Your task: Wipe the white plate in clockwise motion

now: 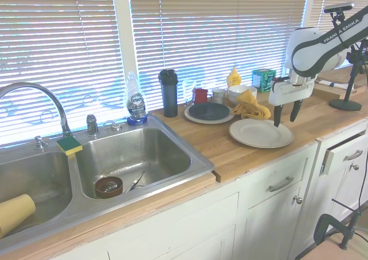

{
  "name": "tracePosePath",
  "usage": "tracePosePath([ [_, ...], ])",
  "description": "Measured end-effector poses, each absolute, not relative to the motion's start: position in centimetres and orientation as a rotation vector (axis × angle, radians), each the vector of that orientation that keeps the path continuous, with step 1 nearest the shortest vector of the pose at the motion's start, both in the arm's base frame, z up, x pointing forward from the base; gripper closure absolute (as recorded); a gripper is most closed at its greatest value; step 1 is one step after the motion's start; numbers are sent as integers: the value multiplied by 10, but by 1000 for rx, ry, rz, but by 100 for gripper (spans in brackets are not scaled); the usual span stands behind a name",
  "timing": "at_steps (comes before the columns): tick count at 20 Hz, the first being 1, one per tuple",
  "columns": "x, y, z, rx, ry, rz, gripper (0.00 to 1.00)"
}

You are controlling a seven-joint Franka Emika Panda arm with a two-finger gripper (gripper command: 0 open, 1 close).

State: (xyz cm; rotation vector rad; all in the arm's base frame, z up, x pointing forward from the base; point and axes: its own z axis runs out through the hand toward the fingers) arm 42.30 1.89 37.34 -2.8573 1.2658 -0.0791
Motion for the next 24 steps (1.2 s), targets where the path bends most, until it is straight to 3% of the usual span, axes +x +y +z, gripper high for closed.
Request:
tracePosePath([
  [8,436,24,374,-2850,1252,-132,0],
  [24,498,29,386,-2883,1244,-403,0],
])
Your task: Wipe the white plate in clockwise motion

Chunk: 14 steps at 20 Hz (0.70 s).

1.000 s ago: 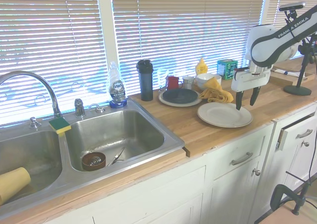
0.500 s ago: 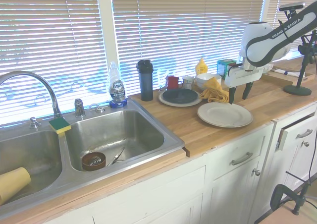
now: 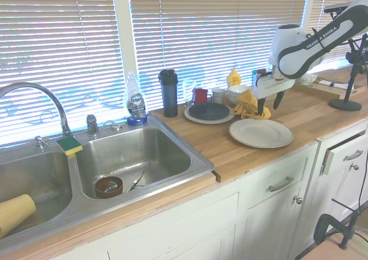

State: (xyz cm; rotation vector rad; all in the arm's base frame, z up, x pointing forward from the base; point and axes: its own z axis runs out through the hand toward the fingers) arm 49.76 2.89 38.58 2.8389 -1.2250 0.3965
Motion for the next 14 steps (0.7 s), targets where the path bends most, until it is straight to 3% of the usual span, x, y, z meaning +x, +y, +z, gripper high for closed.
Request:
tracePosePath([
  [14,513,60,370,2651,-1114,748,0],
])
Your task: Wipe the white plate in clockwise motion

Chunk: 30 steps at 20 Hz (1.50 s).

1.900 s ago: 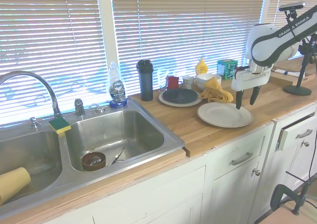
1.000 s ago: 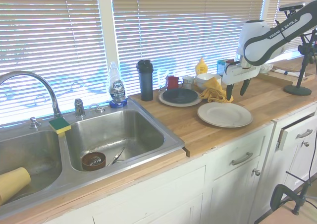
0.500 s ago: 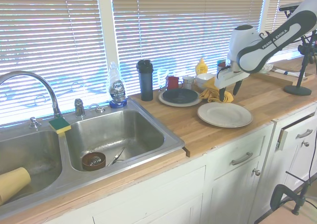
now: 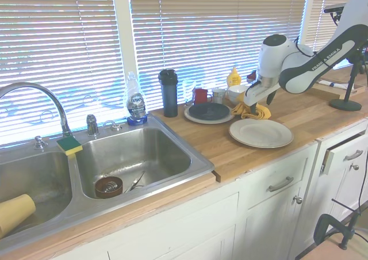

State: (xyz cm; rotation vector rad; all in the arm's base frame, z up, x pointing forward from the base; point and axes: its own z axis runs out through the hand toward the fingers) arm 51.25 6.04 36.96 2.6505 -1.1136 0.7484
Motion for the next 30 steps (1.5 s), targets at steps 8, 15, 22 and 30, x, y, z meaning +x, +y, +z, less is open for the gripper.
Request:
tracePosePath([
  [8,542,44,336,2593,-1154,811,0],
  [15,560,44,331,2515,-1280,932,100],
  [22,560,46,326,2510,-1351,892,100],
  [30,562,47,320,2563,-1365,893,100],
])
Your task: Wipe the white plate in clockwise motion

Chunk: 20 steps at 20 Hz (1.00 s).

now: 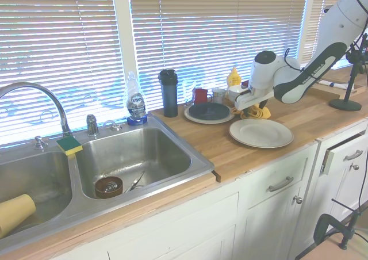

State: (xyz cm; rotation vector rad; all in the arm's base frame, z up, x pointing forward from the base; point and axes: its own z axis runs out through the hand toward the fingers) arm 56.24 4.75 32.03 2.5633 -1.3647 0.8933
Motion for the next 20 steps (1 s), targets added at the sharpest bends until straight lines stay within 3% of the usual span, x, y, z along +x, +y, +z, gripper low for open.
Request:
tracePosePath([
  [20,566,44,328,2574,-1392,929,100],
])
